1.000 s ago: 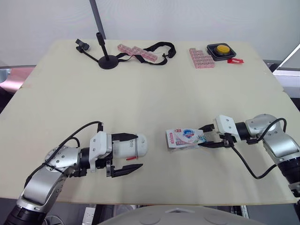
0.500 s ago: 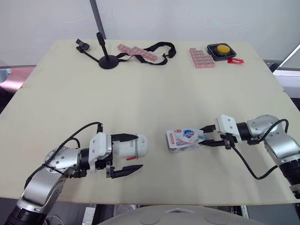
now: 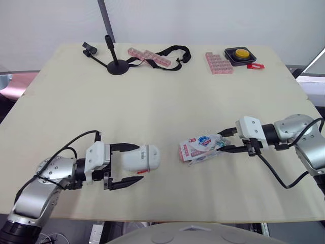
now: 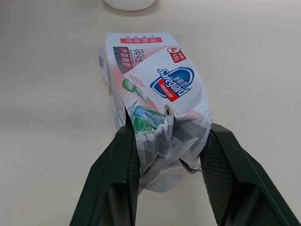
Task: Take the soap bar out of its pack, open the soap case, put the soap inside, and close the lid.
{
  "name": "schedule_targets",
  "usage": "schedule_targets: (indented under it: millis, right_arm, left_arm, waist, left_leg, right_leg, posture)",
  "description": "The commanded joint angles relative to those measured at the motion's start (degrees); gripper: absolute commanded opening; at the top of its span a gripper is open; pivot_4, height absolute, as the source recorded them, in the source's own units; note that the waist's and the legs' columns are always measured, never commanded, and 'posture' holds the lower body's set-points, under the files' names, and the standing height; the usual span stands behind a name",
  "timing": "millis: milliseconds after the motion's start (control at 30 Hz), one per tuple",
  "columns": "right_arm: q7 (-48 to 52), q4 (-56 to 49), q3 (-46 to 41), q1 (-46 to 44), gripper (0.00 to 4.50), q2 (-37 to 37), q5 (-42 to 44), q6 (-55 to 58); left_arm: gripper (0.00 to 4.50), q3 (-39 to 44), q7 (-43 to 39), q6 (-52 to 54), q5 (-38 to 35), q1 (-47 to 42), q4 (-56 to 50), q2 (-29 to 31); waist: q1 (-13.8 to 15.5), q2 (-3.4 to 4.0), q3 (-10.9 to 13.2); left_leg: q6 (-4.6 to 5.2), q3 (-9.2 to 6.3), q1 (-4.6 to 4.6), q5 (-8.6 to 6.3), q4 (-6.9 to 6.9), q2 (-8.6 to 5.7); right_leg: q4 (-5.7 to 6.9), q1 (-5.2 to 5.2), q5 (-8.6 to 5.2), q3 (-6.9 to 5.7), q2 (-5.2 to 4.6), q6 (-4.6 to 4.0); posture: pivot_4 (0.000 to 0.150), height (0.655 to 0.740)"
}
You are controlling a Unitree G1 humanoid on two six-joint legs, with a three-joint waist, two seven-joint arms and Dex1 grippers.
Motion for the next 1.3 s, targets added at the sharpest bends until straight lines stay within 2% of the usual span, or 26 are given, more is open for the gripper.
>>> schedule_targets:
  millis: [33, 533, 767, 967, 1100, 1300]
  right_arm:
    - [0.60, 0.19, -3.00, 0.30, 1.83, -1.77, 0.96, -1.30]
    - [2.74, 7.00, -6.51, 2.62, 1.83, -3.69, 1.38, -6.62]
    - [7.11, 16.69, -13.48, 6.01, 1.83, -6.65, 4.07, -11.44]
    - [8.50, 25.36, -19.01, 6.93, 1.83, -6.40, 6.84, -13.61]
    - [5.70, 30.60, -22.28, 6.22, 1.83, -5.73, 7.36, -13.30]
    - [-8.89, 35.41, -27.15, 3.91, 1.83, -2.08, 6.69, -9.67]
  left_arm:
    - [4.50, 4.05, -2.94, -3.64, -1.29, 0.93, 2.46, 1.36]
    - [4.50, 6.33, -4.28, -4.26, -3.50, 0.95, 2.92, 0.88]
    - [4.50, 6.27, -1.89, -2.51, -5.49, 0.17, 1.25, -0.45]
    - [4.50, 5.08, -2.22, -1.98, -5.46, 0.59, 0.66, -0.56]
    - [4.50, 4.63, -1.31, -1.34, -4.93, 0.61, 0.44, -0.75]
    - [4.50, 3.95, 0.28, 0.01, -4.92, 0.11, -0.46, -1.47]
  waist:
    - [0.02, 0.00, 0.00]
    - [0.16, 0.00, 0.00]
    - [0.42, -0.01, 0.00]
    - [0.07, -0.01, 0.00]
    - [0.12, -0.01, 0.00]
    - [0.08, 0.00, -0.01]
  left_leg:
    - [0.00, 0.00, 0.00, 0.00, 0.00, 0.00]
    - [0.01, 0.00, -0.12, 0.00, 0.06, 0.00]
    - [0.02, 0.00, -0.15, -0.01, 0.14, -0.01]
    - [0.03, 0.03, -0.20, -0.01, 0.16, 0.00]
    - [0.05, 0.03, -0.19, 0.00, 0.20, 0.00]
    - [0.06, 0.03, -0.18, 0.01, 0.25, 0.00]
  right_leg:
    - [0.00, -0.01, 0.00, 0.00, 0.00, 0.00]
    - [0.08, -0.12, 0.00, -0.03, -0.03, 0.00]
    - [0.05, -0.11, 0.00, -0.03, -0.06, 0.00]
    - [0.01, -0.09, -0.01, -0.01, -0.04, -0.01]
    - [0.02, -0.06, -0.01, -0.02, -0.05, -0.02]
    - [0.07, -0.05, -0.01, -0.01, -0.03, -0.02]
  posture:
    - [0.150, 0.7400]
    - [0.150, 0.7400]
    - [0.150, 0.7400]
    - [0.150, 0.7400]
    - [0.150, 0.7400]
    - [0.150, 0.7400]
